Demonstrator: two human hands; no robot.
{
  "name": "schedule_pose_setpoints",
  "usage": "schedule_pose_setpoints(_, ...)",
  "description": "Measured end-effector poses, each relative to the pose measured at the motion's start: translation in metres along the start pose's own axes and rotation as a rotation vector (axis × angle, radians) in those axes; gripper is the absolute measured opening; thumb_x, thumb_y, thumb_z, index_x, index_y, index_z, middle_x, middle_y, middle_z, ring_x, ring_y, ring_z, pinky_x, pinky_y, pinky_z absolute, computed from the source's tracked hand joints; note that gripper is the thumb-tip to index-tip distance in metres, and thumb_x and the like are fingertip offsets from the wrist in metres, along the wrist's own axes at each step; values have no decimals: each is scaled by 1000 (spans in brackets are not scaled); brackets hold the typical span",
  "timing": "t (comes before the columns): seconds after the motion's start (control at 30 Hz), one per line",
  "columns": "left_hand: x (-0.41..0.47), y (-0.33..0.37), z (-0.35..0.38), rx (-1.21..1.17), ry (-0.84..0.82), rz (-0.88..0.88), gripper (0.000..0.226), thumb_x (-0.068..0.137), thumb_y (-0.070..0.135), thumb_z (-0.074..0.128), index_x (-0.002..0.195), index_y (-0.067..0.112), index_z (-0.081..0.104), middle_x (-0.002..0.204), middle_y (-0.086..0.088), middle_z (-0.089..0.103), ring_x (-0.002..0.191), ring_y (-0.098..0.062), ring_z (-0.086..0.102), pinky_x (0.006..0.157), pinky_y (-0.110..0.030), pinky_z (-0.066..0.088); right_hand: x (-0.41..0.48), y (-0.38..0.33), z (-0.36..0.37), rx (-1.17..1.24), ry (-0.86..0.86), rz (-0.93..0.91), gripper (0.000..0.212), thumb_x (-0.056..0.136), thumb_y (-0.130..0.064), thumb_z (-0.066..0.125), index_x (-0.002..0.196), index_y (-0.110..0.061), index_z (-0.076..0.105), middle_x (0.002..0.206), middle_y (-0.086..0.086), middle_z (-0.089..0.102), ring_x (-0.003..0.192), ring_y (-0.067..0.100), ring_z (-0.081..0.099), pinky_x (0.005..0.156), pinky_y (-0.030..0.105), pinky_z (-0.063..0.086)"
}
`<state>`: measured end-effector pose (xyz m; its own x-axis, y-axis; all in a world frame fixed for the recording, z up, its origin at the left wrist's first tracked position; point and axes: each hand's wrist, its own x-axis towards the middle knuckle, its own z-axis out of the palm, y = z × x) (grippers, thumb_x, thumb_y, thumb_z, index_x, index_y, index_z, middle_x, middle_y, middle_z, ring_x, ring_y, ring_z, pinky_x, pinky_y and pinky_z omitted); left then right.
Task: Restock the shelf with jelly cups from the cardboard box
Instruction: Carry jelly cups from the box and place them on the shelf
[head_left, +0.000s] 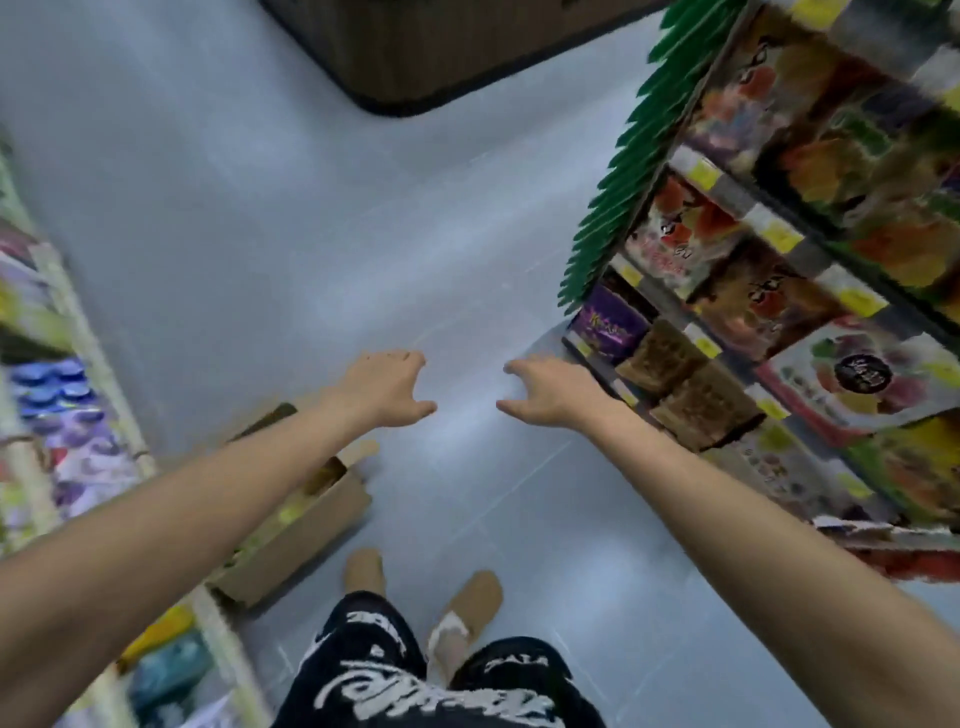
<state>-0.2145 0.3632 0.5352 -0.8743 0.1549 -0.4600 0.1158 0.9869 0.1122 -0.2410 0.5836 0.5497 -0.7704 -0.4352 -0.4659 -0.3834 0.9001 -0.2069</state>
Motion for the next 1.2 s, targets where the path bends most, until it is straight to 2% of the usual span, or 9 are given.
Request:
schedule_pose_setpoints(0.17, -56, -106, 43, -145, -38, -265, 62, 79, 54, 54, 131, 21, 48, 131, -5, 57, 120, -29, 53, 96, -41, 45, 56, -97, 23, -80, -111, -181, 59, 92, -48, 52, 141, -18, 42, 137, 5, 52, 127, 26, 47, 96, 38, 42)
schedule_pose_setpoints(0.4, -132, -238, 84, -248, -26, -536, 65, 83, 54, 57, 133, 14, 47, 131, -9, 56, 120, -31, 52, 94, -40, 44, 119, -246, 49, -177, -225, -388, 58, 93, -48, 51, 141, -19, 41, 138, 4, 52, 128, 25, 46, 94, 39, 42)
schedule_pose_setpoints(0.5, -155, -285, 101, -276, -59, -594, 60, 85, 51, 56, 131, 12, 48, 127, -9, 56, 116, -31, 54, 88, -38, 44, 141, -304, 64, -224, -274, -437, 53, 92, -47, 51, 134, -15, 47, 131, 7, 55, 122, 27, 50, 91, 40, 45)
schedule_pose_setpoints(0.6, -168, -322, 118, -309, -86, -617, 45, 86, 44, 55, 117, 12, 51, 119, -9, 58, 110, -32, 56, 81, -37, 44, 162, -353, 79, -248, -311, -455, 48, 93, -43, 50, 130, -14, 49, 125, 8, 58, 116, 28, 53, 83, 36, 44)
schedule_pose_setpoints(0.7, -171, -357, 138, -381, -90, -627, 50, 87, 44, 54, 125, 13, 50, 123, -8, 57, 113, -30, 55, 83, -36, 45, 189, -392, 98, -259, -325, -465, 41, 93, -40, 50, 122, -11, 53, 116, 9, 61, 110, 26, 55, 72, 30, 36)
schedule_pose_setpoints(0.77, -171, -375, 150, -404, -78, -625, 51, 88, 44, 53, 129, 13, 50, 127, -7, 57, 114, -29, 55, 85, -36, 47, 205, -413, 110, -256, -335, -462, 39, 93, -40, 51, 119, -11, 53, 112, 8, 62, 107, 27, 56, 70, 30, 35)
schedule_pose_setpoints(0.93, -161, -408, 181, -444, -99, -655, 41, 89, 40, 53, 121, 14, 54, 120, -8, 59, 108, -31, 57, 79, -35, 45, 236, -438, 139, -243, -366, -424, 30, 93, -32, 47, 112, -11, 56, 108, 7, 62, 101, 28, 58, 67, 30, 36)
schedule_pose_setpoints(1.07, -145, -423, 216, -519, -139, -706, 43, 90, 39, 53, 125, 15, 52, 125, -6, 56, 114, -30, 55, 83, -36, 46, 263, -440, 172, -256, -424, -415, 35, 93, -34, 46, 121, -14, 55, 111, 8, 62, 102, 28, 57, 69, 31, 40)
schedule_pose_setpoints(1.2, -116, -431, 264, -578, -186, -728, 42, 90, 41, 52, 124, 17, 52, 125, -4, 57, 114, -28, 55, 86, -37, 48, 295, -433, 217, -262, -439, -386, 34, 93, -35, 46, 118, -14, 55, 111, 9, 62, 103, 29, 58, 74, 35, 47)
